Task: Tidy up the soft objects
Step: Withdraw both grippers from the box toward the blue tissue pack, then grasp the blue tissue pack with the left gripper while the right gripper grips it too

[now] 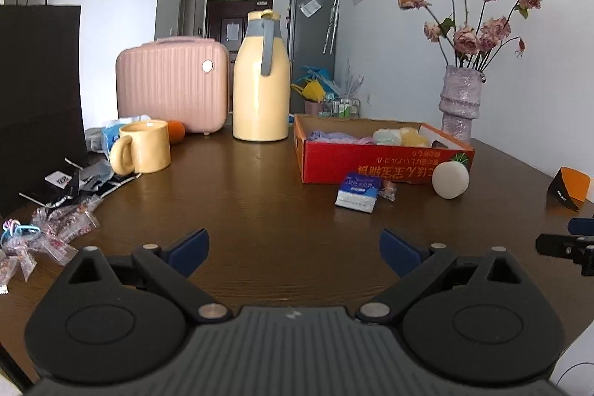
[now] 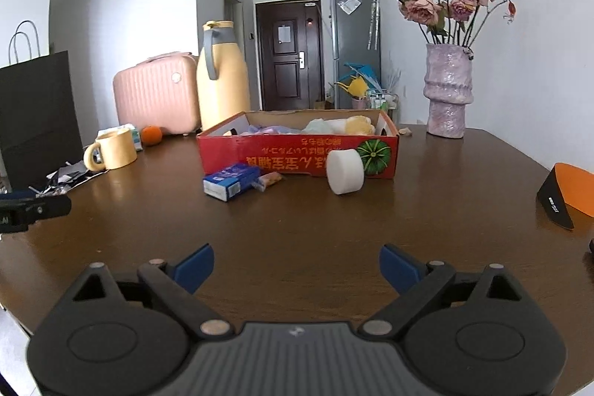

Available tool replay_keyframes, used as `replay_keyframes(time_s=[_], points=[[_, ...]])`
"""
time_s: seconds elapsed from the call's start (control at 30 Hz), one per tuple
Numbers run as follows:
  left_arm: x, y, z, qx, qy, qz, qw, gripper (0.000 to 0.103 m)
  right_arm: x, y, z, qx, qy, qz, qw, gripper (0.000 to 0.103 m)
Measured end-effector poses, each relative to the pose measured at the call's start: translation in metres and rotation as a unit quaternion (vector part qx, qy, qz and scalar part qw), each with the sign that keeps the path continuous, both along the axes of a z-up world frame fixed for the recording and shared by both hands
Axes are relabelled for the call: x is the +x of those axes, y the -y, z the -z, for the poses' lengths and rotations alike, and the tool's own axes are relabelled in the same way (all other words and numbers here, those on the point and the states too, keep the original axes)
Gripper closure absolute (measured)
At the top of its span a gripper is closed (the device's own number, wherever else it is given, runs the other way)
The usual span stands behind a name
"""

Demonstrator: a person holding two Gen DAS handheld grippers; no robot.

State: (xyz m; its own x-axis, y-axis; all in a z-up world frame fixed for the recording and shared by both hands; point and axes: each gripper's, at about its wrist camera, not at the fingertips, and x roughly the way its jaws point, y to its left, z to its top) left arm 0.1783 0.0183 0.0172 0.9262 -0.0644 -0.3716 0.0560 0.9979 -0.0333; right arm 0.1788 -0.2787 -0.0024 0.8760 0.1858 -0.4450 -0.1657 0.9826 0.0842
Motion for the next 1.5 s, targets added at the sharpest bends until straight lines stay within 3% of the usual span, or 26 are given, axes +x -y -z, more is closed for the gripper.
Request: replay_keyframes(time_s=[0.17, 0.3, 0.4, 0.5, 0.53, 0.7, 0.8, 0.9, 0.97, 1.1, 1.27, 1.5], points=[[0.015, 0.001, 0.01, -0.005, -0.024, -0.004, 0.9997, 0.003, 0.02, 0.007, 0.005, 0.018, -0.009, 0.001, 1.0, 0.008], [0.041, 0.005, 0.011, -0.047, -0.042, 0.013, 0.9979, 0.007, 0.049, -0.005, 0.004, 0.006, -0.007, -0.025, 1.0, 0.01], [0.068, 0.011, 0.01, -0.079, -0.065, 0.031, 0.9943, 0.024, 0.085, -0.019, 0.001, 0.0, -0.007, -0.049, 0.999, 0.015], [0.103, 0.017, 0.014, -0.104, -0.087, 0.047, 0.9896, 0.048, 0.137, -0.039, 0.002, -0.007, -0.008, -0.074, 0.997, 0.019], [0.117, 0.018, 0.016, -0.113, -0.099, 0.05, 0.9873, 0.054, 0.155, -0.045, 0.002, -0.008, -0.013, -0.08, 0.997, 0.02], [0.183, 0.015, 0.025, -0.205, -0.155, 0.063, 0.9643, 0.058, 0.241, -0.069, 0.013, 0.034, -0.07, -0.111, 0.991, 0.037], [0.208, 0.011, 0.032, -0.247, -0.171, 0.058, 0.9519, 0.06, 0.266, -0.077, 0.018, 0.053, -0.078, -0.114, 0.989, 0.043], [0.222, 0.007, 0.038, -0.262, -0.176, 0.056, 0.9473, 0.062, 0.281, -0.081, 0.024, 0.058, -0.09, -0.115, 0.988, 0.05], [0.229, 0.004, 0.044, -0.273, -0.187, 0.057, 0.9421, 0.07, 0.291, -0.081, 0.031, 0.069, -0.106, -0.113, 0.985, 0.058], [0.237, -0.005, 0.059, -0.307, -0.218, 0.054, 0.9248, 0.077, 0.297, -0.073, 0.041, 0.115, -0.123, -0.123, 0.978, 0.073], [0.236, -0.019, 0.062, -0.328, -0.216, 0.038, 0.919, 0.086, 0.284, -0.073, 0.037, 0.117, -0.134, -0.134, 0.975, 0.078], [0.19, -0.021, 0.052, -0.293, -0.207, 0.055, 0.9318, 0.09, 0.196, -0.074, 0.024, 0.107, -0.13, -0.155, 0.974, 0.08]])
